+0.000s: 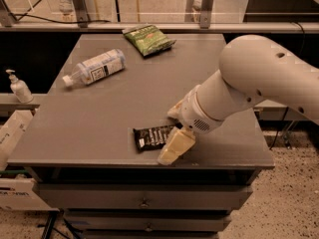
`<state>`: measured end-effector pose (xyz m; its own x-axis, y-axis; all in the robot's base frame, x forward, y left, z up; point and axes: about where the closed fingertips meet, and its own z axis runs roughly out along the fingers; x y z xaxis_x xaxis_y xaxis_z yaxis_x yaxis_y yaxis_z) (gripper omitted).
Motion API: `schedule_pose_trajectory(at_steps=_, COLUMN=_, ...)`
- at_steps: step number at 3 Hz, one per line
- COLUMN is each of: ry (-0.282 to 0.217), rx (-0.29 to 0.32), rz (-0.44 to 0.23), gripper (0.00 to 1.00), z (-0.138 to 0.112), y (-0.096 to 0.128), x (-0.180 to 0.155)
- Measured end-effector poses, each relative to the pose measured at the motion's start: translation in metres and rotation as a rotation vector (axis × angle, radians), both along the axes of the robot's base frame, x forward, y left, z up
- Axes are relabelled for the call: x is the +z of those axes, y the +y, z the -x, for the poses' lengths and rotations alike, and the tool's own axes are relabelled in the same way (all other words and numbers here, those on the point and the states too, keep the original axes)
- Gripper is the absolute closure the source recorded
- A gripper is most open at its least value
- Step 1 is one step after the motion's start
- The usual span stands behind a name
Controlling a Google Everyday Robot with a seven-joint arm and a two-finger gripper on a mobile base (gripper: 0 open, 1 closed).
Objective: Move rxbar chocolate near blue plastic bottle
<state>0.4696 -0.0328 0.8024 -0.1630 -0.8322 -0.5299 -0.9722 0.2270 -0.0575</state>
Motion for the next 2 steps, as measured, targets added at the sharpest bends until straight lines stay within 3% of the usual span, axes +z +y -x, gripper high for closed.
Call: schedule_pose_trajectory(at_steps=2, ry=0.000, rx=0.000, rz=0.000, gripper=0.87, z=-0.0001, y=0.0000, x=0.0144)
